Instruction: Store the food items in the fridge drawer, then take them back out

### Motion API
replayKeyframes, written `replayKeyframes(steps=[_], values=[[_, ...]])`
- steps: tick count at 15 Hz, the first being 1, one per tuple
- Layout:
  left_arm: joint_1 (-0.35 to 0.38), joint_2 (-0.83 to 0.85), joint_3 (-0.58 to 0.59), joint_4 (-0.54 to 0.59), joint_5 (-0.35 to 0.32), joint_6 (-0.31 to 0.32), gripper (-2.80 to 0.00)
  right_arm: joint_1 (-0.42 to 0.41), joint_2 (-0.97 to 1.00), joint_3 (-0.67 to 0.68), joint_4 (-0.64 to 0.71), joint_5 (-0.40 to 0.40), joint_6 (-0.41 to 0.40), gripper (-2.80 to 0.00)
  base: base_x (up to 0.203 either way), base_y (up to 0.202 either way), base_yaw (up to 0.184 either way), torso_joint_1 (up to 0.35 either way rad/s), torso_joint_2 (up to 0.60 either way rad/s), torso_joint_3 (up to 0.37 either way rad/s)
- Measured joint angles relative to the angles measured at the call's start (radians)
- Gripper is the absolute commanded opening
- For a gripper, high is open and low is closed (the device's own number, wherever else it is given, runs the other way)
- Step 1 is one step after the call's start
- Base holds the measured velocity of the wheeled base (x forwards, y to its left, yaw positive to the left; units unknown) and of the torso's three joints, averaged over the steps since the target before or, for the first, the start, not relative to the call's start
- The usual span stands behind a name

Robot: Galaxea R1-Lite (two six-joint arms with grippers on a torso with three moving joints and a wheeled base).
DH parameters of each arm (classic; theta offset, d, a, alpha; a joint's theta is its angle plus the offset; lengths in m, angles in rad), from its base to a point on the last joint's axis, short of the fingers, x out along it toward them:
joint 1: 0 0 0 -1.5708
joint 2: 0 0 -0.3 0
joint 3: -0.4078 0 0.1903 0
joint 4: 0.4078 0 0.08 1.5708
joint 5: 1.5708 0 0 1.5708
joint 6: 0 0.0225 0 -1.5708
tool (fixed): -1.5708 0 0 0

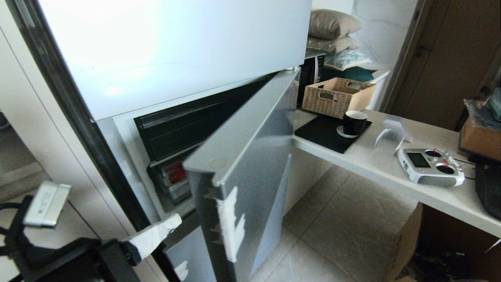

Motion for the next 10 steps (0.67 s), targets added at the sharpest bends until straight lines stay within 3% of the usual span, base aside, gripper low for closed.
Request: replayKeyframes(steps=[3, 5, 7, 10], values=[[0.018, -0.129, 0.019, 0.036, -0.033, 0.034, -2.80, 0.001, 0.000, 0.000, 0.000, 0.000, 0.000, -2.80, 0.000, 0.000, 0.000, 0.000, 0.00, 0.000], [0.085, -0.210, 0.015, 0.105, -0.009, 0.132, -2.80, 0.001, 0.000, 0.000, 0.000, 0.000, 0.000, -2.80, 0.000, 0.000, 0.000, 0.000, 0.00, 0.000], [0.205, -0.274, 0.012, 0.150, 0.008, 0.233, -2.80, 0.001, 0.000, 0.000, 0.000, 0.000, 0.000, -2.80, 0.000, 0.000, 0.000, 0.000, 0.00, 0.000], [0.450, -0.378, 0.055, 0.178, 0.007, 0.347, -2.80, 0.001, 0.000, 0.000, 0.000, 0.000, 0.000, -2.80, 0.000, 0.000, 0.000, 0.000, 0.00, 0.000]])
